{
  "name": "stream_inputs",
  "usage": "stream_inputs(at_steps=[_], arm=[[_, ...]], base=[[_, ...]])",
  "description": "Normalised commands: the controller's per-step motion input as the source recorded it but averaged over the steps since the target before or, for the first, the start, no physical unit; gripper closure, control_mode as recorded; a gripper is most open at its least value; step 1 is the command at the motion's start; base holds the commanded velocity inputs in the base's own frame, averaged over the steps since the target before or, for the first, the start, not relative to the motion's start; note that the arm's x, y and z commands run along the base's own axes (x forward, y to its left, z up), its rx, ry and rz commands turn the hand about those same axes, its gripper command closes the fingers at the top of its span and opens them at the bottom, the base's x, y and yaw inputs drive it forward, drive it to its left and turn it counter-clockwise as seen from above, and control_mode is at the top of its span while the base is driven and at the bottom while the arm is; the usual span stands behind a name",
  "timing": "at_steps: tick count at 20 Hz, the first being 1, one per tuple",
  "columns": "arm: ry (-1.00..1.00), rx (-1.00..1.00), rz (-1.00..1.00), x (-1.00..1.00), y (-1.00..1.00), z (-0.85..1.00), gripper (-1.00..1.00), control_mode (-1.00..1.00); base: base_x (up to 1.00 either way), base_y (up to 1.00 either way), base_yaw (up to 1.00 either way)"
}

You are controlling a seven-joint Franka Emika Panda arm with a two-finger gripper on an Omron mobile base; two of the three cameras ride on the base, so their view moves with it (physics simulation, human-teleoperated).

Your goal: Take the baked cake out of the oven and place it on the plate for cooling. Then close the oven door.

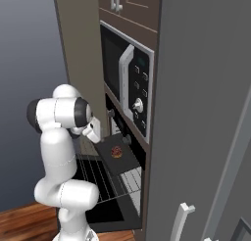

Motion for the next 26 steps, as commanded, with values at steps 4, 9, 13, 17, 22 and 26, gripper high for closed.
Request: stream_inputs(at_steps=[4, 9, 13, 17, 22, 26], arm=[[-0.08, 0.0, -0.13, -0.55, 0.21, -0.53, -1.0, -1.0], [-0.08, 0.0, -0.09, -0.33, 0.23, -0.44, -1.0, -1.0], [-0.15, 0.0, -0.1, -0.11, 0.21, -0.54, -1.0, -1.0], [-0.14, 0.0, -0.07, 0.0, 0.14, -0.68, -1.0, -1.0], [-0.13, 0.0, -0.02, 0.0, 0.1, -0.58, -1.0, -1.0], [-0.22, 0.0, -0.05, 0.0, 0.02, -0.56, -1.0, -1.0]], base=[[0.0, 0.0, 0.0], [0.0, 0.0, 0.0], [0.0, 0.0, 0.0], [0.0, 0.0, 0.0], [0.0, 0.0, 0.0], [0.0, 0.0, 0.0]])
